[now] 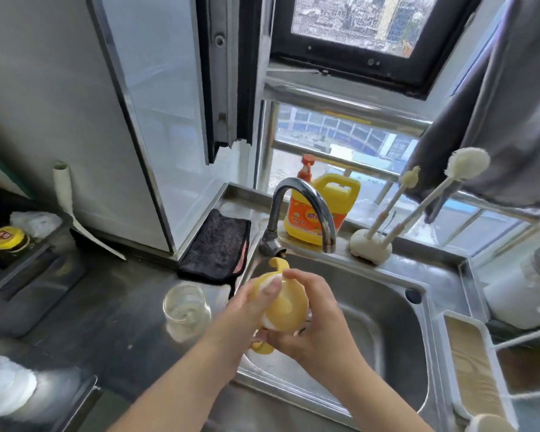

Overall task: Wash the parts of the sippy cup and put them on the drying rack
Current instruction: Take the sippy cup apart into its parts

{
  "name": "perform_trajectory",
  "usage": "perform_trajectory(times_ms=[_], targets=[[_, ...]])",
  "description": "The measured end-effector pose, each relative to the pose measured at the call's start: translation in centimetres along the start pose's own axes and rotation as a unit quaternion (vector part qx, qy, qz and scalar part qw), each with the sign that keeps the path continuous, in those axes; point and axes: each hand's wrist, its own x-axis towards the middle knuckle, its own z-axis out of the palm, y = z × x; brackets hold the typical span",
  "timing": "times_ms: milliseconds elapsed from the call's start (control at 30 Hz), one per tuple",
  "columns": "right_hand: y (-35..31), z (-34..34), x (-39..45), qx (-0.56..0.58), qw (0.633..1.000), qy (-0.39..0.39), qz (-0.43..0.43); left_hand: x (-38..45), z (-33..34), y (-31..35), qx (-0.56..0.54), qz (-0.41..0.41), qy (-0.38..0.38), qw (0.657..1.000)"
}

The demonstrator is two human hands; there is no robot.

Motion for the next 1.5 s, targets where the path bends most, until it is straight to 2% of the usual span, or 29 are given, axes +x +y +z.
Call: perform_trajectory(times_ms=[100, 233, 400, 467, 567, 800, 967, 1100, 1200, 1367, 1500], targets=[[0.4, -1.6, -0.9, -0.003, 1.000, -0.011, 0.018, -0.4, 1.6, 0.8, 0.007, 0.012, -0.060, 0.998], [0.5, -4.5, -1.2, 0.045, 0.995, -0.078, 0.051, -0.3, 2.8, 1.5, 0.020, 0.015, -0.081, 0.996], [0.2, -6.8, -1.0, -0.048, 0.993, -0.108, 0.023, -0.1, 4.3, 1.5, 0.047, 0.009, -0.093, 0.995], [0.3, -7.1, -1.0, -0.049, 0.992, -0.113, 0.034, 0.2, 4.5, 1.4, 0.063, 0.007, -0.099, 0.993], [0.4, -7.3, -0.9, -0.043, 0.991, -0.118, 0.040, 0.4, 4.5, 1.4, 0.063, 0.003, -0.100, 0.993], [-0.4, -7.1, -0.6, -0.123, 0.989, -0.080, 0.034, 0.3, 5.1, 1.5, 0.055, 0.008, -0.109, 0.993], [-1.1, -6.6, -0.3, -0.198, 0.976, -0.095, 0.017, 0.7, 5.3, 1.5, 0.067, 0.007, -0.058, 0.996], [-0.7, -6.2, -0.4, -0.220, 0.974, -0.061, -0.014, 1.2, 5.9, 1.0, 0.045, 0.004, -0.019, 0.999], [0.3, -5.8, -0.3, -0.222, 0.973, -0.008, -0.060, 1.2, 6.6, 1.0, 0.011, 0.015, -0.006, 1.000], [1.6, -5.4, -0.3, -0.145, 0.978, 0.075, -0.126, 1.4, 7.2, 1.3, -0.042, 0.052, -0.008, 0.998], [1.5, -5.2, -0.3, -0.098, 0.983, 0.109, -0.113, 1.7, 7.4, 1.5, -0.064, 0.050, -0.010, 0.997]])
